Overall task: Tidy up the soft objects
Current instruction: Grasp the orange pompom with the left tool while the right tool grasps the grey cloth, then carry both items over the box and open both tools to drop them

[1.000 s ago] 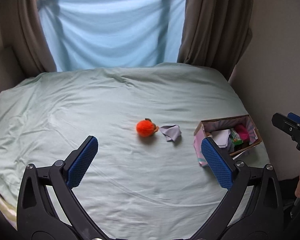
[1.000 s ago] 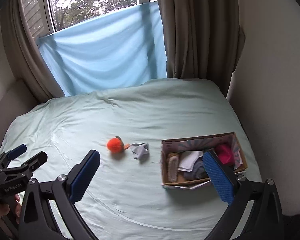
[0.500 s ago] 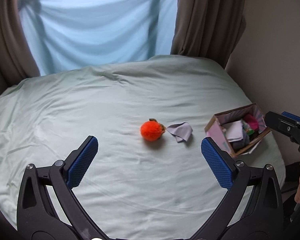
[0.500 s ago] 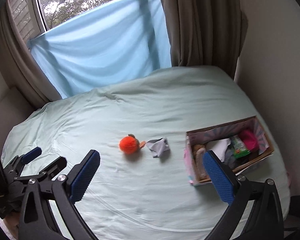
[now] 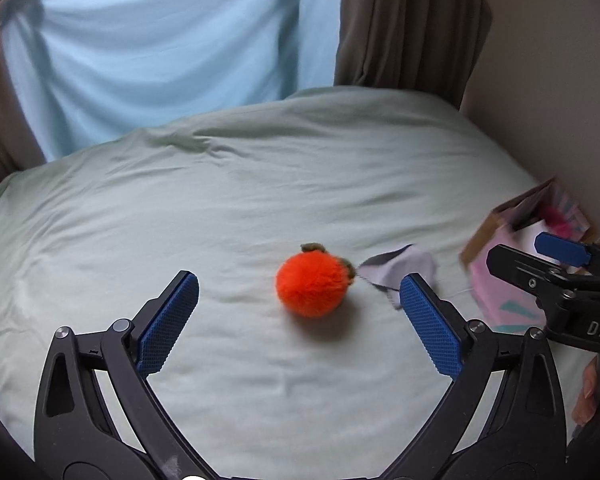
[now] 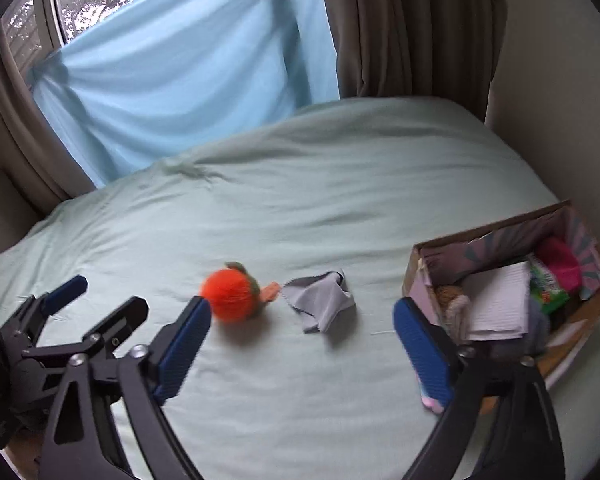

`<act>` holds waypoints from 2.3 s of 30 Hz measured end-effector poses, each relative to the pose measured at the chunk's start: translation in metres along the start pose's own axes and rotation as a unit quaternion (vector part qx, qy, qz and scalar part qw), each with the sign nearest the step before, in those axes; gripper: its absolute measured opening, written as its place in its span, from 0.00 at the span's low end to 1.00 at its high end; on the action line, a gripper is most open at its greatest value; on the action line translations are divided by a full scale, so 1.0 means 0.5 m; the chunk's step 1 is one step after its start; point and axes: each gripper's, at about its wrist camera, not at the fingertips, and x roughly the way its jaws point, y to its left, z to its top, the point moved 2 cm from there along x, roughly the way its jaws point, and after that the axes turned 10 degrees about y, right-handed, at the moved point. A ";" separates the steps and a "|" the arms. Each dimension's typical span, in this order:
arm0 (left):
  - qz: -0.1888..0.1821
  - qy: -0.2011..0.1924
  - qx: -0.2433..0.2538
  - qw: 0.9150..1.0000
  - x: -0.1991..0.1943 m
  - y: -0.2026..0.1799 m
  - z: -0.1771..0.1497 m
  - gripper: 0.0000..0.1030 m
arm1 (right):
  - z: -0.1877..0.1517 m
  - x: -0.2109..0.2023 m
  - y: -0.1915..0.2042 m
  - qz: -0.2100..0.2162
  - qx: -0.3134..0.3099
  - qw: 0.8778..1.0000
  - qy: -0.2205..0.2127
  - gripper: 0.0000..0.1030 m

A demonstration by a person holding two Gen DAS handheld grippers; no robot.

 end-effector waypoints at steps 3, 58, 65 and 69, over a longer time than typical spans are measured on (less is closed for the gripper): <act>-0.010 0.005 0.013 1.000 0.070 -0.007 -0.006 0.95 | -0.001 0.071 -0.017 -0.002 -0.005 1.000 0.004 0.81; -0.022 -0.040 -0.008 0.999 -0.043 -0.043 0.059 0.33 | 0.051 -0.029 0.015 0.016 -0.050 0.997 -0.059 0.19; -0.032 -0.043 0.013 0.998 -0.203 -0.105 0.102 0.33 | 0.078 -0.216 -0.009 0.015 -0.022 0.998 -0.063 0.19; -0.044 -0.048 0.018 0.998 -0.262 -0.149 0.124 0.33 | 0.081 -0.296 -0.045 0.000 -0.012 0.998 -0.067 0.19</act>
